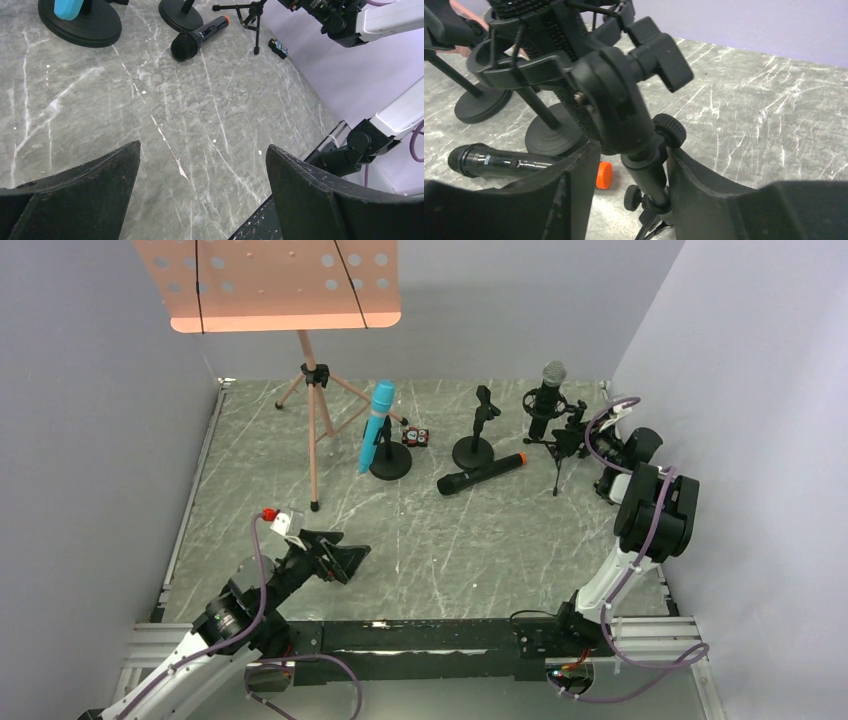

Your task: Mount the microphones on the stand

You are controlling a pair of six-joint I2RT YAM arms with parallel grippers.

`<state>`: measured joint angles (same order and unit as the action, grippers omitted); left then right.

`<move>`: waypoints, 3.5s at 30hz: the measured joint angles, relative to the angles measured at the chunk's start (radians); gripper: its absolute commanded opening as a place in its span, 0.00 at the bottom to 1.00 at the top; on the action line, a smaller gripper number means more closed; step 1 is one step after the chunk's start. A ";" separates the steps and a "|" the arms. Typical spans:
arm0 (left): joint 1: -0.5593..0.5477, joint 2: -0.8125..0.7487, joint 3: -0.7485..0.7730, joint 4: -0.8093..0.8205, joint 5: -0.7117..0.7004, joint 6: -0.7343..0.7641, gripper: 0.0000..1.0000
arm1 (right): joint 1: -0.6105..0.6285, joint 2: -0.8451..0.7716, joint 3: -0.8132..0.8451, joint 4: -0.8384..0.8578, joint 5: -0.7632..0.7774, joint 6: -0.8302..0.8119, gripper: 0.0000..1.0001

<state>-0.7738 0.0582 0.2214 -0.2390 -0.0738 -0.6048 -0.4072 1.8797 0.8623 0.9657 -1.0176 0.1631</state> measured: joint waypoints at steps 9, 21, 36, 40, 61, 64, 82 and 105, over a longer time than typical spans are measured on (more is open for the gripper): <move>0.000 -0.038 -0.002 -0.048 0.022 -0.007 0.99 | -0.028 -0.145 -0.025 -0.192 -0.003 -0.101 0.99; 0.000 0.101 0.062 -0.083 0.072 0.037 0.99 | -0.156 -0.361 -0.025 -0.716 0.014 -0.414 1.00; 0.000 0.213 0.058 -0.050 0.095 0.043 0.99 | -0.158 -0.676 -0.016 -1.386 0.045 -0.823 1.00; 0.000 0.190 0.045 -0.053 0.096 0.043 0.99 | -0.018 -0.730 -0.015 -1.452 0.071 -0.834 1.00; 0.000 0.142 0.011 -0.033 0.095 -0.002 0.99 | 0.558 -0.466 0.206 -1.030 0.496 -0.301 0.99; 0.000 0.181 0.009 -0.006 0.095 -0.007 0.99 | 0.596 -0.441 0.276 -0.993 0.576 -0.241 0.99; 0.000 0.135 0.009 0.023 0.084 -0.007 0.99 | 0.694 -0.217 0.483 -0.977 0.888 -0.138 0.62; 0.000 0.090 0.009 -0.038 0.084 -0.001 0.99 | 0.723 -0.215 0.522 -1.077 0.870 -0.244 0.20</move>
<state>-0.7738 0.1482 0.2302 -0.2768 0.0101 -0.6056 0.3153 1.6646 1.3842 -0.1108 -0.1474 -0.0811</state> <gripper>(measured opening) 0.993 0.274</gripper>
